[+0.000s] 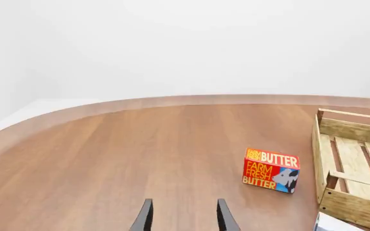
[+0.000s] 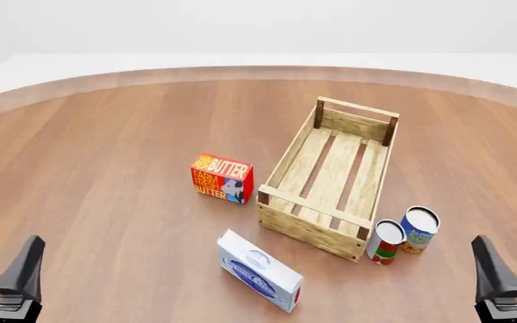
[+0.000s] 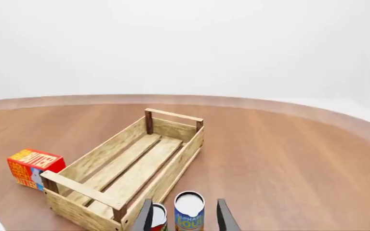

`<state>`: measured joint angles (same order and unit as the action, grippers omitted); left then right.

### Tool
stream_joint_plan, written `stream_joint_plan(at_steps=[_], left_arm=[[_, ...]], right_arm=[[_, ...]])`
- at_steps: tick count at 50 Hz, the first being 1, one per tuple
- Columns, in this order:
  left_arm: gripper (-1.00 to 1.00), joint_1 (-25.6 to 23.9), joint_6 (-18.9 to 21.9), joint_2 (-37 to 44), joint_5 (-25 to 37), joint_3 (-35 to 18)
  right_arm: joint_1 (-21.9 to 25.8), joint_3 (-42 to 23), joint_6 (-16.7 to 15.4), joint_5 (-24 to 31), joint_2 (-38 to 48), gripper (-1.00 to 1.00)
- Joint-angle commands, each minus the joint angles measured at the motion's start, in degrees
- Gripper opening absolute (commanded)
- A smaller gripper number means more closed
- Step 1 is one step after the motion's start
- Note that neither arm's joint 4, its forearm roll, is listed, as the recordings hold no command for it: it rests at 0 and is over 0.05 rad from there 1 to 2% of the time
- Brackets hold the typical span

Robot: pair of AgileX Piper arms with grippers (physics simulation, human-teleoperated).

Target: Pick up the ketchup, and put it in the wooden tray.

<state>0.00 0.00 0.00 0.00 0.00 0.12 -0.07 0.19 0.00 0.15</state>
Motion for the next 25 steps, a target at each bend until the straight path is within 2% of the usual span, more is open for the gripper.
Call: stream_joint_plan(at_steps=[1, 3, 5, 8, 11, 17, 20, 25], left_arm=[[1.0, 0.0, 0.0, 0.0, 0.0, 0.0], [1.0, 0.0, 0.0, 0.0, 0.0, 0.0], [1.0, 0.0, 0.0, 0.0, 0.0, 0.0], [1.0, 0.0, 0.0, 0.0, 0.0, 0.0], [1.0, 0.0, 0.0, 0.0, 0.0, 0.0], [1.0, 0.0, 0.0, 0.0, 0.0, 0.0], [1.0, 0.0, 0.0, 0.0, 0.0, 0.0], [1.0, 0.0, 0.0, 0.0, 0.0, 0.0]], right_arm=[[0.4, -0.3, 0.5, 0.3, 0.1, 1.0], [1.2, -0.2, 0.5, 0.2, 0.7, 1.0], [2.4, -1.0, -1.6, 1.6, 0.6, 1.0], [3.5, -1.8, -2.4, 2.1, 2.2, 1.0], [5.6, -4.5, -7.3, 6.3, 1.1, 1.0], [10.4, -7.1, -6.9, 6.8, 7.4, 1.0], [11.2, -7.8, -7.1, 7.2, 8.5, 1.0], [16.6, -8.9, -8.4, 4.8, 16.3, 1.0]])
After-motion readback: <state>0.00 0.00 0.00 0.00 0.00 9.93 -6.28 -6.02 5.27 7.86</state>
